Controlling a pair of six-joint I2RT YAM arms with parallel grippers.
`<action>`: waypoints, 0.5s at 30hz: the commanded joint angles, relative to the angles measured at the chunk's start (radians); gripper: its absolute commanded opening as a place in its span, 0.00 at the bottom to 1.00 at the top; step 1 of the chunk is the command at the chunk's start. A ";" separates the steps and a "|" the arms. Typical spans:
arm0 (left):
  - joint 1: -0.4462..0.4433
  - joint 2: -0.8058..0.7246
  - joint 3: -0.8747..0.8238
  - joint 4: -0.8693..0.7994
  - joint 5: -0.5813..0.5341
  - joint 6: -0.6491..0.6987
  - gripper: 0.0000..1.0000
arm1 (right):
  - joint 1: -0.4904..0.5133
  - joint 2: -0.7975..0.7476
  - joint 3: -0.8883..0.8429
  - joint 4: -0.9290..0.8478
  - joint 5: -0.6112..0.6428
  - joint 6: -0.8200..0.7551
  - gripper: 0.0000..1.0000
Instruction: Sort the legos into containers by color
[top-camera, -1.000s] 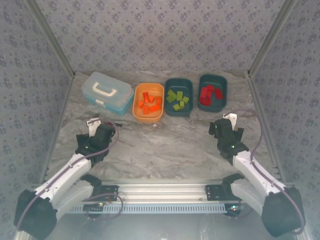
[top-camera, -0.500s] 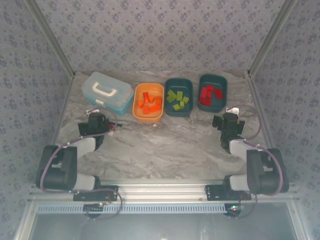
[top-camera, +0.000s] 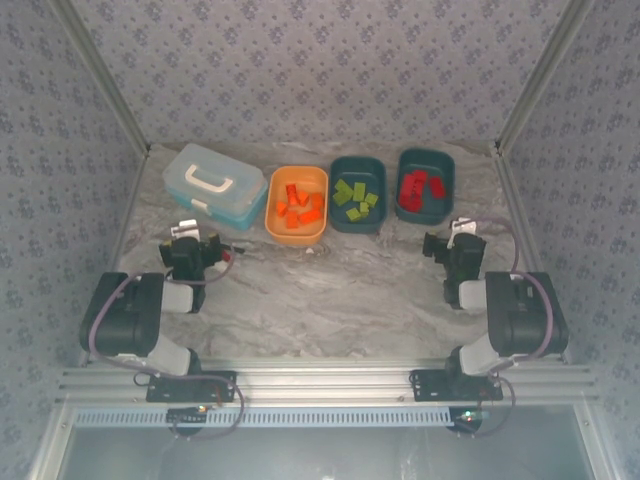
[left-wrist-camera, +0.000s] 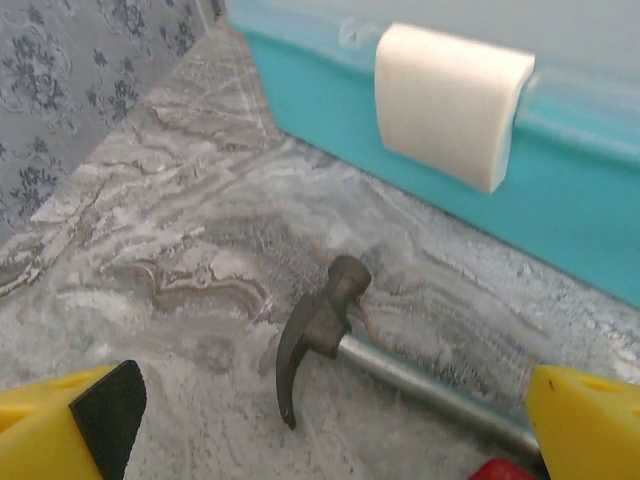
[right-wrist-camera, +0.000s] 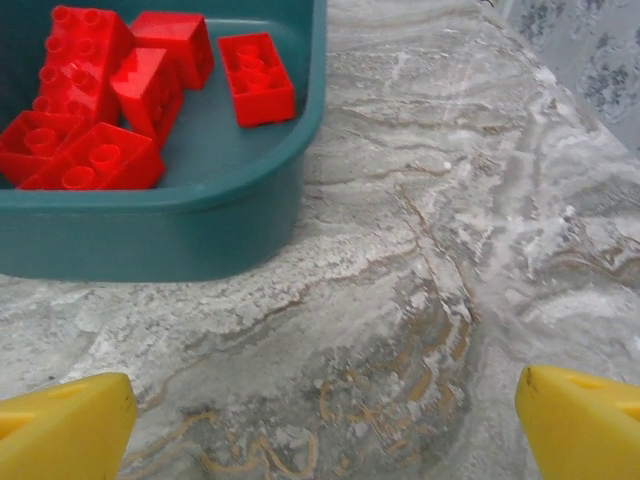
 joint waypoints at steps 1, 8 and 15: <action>0.022 -0.001 0.097 -0.050 0.058 -0.002 1.00 | 0.007 0.008 0.045 0.003 -0.033 -0.033 1.00; 0.055 -0.001 0.075 -0.008 0.103 -0.028 0.99 | 0.012 0.010 0.044 0.007 -0.030 -0.037 1.00; 0.055 0.000 0.076 -0.009 0.102 -0.027 0.99 | 0.012 0.009 0.046 0.004 -0.030 -0.038 1.00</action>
